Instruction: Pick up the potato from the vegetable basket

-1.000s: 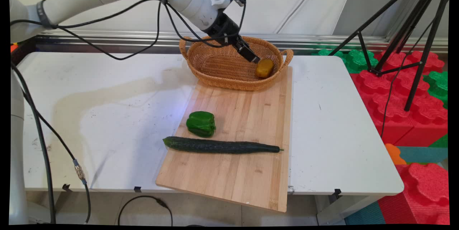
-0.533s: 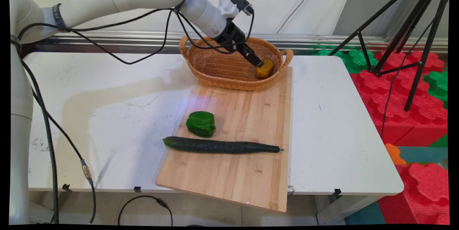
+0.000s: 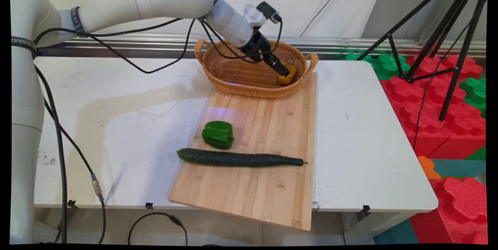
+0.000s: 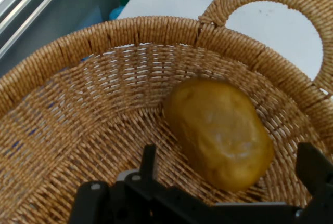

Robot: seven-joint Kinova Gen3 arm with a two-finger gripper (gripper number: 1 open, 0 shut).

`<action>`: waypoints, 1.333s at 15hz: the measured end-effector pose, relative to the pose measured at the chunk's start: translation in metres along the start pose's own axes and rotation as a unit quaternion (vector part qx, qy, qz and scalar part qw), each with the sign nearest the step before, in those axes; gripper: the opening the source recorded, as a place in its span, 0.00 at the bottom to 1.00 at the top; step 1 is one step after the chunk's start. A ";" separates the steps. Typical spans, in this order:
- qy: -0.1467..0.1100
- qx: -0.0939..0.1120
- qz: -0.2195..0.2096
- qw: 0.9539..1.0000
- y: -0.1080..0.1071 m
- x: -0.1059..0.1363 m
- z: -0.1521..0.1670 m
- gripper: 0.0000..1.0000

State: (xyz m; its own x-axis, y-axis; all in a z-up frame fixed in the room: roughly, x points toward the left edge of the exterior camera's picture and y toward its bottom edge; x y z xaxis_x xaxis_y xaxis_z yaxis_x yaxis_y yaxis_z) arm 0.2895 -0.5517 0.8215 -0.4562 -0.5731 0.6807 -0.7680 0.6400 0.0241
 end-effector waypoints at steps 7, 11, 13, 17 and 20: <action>-0.005 0.003 -0.009 1.000 0.002 -0.001 0.021 1.00; -0.006 0.005 -0.014 1.000 0.002 -0.001 0.031 1.00; -0.007 0.006 -0.016 1.000 0.002 -0.001 0.035 1.00; -0.009 0.007 -0.019 1.000 0.002 -0.001 0.042 1.00; -0.010 0.007 -0.020 1.000 0.002 -0.001 0.046 1.00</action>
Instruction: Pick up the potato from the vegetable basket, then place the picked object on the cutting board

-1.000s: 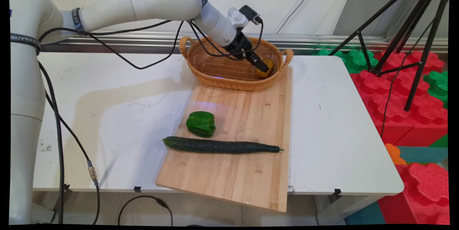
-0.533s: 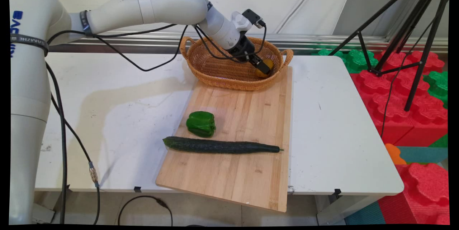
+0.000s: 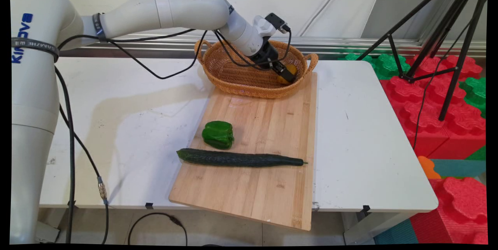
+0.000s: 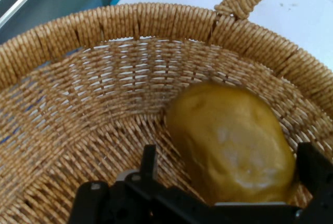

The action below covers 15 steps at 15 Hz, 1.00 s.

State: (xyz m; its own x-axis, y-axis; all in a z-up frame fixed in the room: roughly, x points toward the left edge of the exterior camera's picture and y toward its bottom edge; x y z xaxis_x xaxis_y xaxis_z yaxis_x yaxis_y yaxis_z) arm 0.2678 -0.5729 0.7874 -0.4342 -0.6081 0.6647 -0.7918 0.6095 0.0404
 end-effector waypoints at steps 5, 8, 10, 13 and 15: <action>-0.002 0.002 -0.002 1.000 0.000 -0.001 0.003 0.00; -0.003 0.002 -0.003 1.000 0.000 -0.002 0.003 0.00; -0.004 0.002 -0.003 1.000 0.000 -0.003 0.004 0.00; -0.003 0.002 -0.002 1.000 -0.001 -0.004 0.003 0.00; 0.000 -0.002 0.002 1.000 -0.001 -0.005 -0.001 0.00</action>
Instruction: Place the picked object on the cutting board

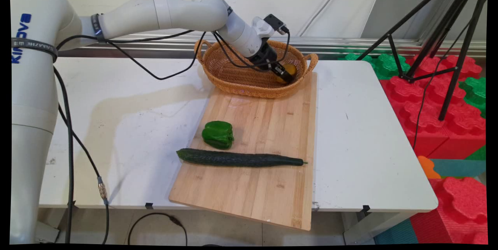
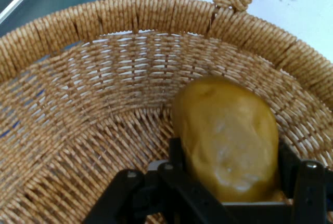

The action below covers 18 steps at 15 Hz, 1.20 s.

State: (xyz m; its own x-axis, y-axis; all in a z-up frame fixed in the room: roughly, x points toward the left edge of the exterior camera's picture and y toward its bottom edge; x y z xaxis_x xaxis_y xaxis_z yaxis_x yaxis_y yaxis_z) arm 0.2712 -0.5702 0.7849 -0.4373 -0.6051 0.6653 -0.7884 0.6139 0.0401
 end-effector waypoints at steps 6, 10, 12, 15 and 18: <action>0.023 -0.015 0.009 1.000 -0.004 -0.002 -0.030 0.00; 0.039 -0.022 0.011 0.999 -0.007 -0.004 -0.059 0.00; 0.047 -0.026 0.015 0.998 -0.010 -0.005 -0.078 0.00; 0.054 -0.034 0.023 0.998 -0.011 -0.006 -0.100 0.00; 0.059 -0.050 0.039 0.996 -0.012 -0.009 -0.133 0.00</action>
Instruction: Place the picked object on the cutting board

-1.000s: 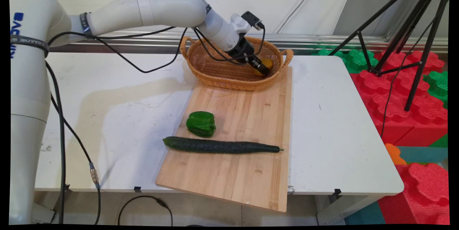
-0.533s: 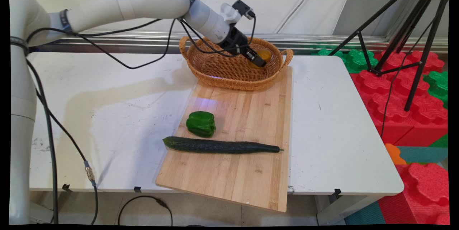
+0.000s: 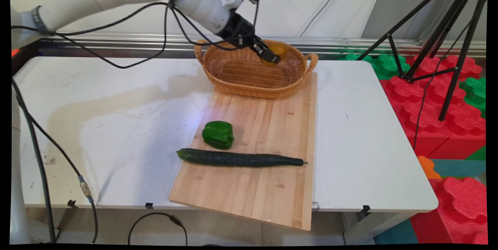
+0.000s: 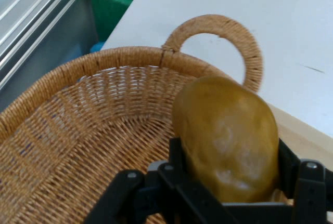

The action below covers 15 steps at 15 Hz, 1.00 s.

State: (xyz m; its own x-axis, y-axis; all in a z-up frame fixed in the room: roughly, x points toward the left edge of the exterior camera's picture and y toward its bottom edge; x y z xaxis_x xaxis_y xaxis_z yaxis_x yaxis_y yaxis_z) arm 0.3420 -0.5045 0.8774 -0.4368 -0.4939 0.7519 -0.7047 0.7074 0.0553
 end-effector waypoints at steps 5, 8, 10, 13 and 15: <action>-0.002 -0.035 0.038 0.999 0.009 -0.004 -0.053 0.00; -0.012 -0.057 0.073 0.996 0.017 -0.010 -0.082 0.00; -0.021 -0.070 0.096 0.993 0.023 -0.017 -0.097 0.00; -0.032 -0.086 0.121 0.988 0.031 -0.025 -0.114 0.00; -0.041 -0.098 0.140 0.984 0.040 -0.032 -0.126 0.00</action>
State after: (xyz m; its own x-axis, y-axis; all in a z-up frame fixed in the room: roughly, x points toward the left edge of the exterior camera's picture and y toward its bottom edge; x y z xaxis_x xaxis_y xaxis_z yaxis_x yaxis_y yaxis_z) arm 0.3982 -0.3974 0.9383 -0.6481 -0.2994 0.7002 -0.4325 0.9015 -0.0149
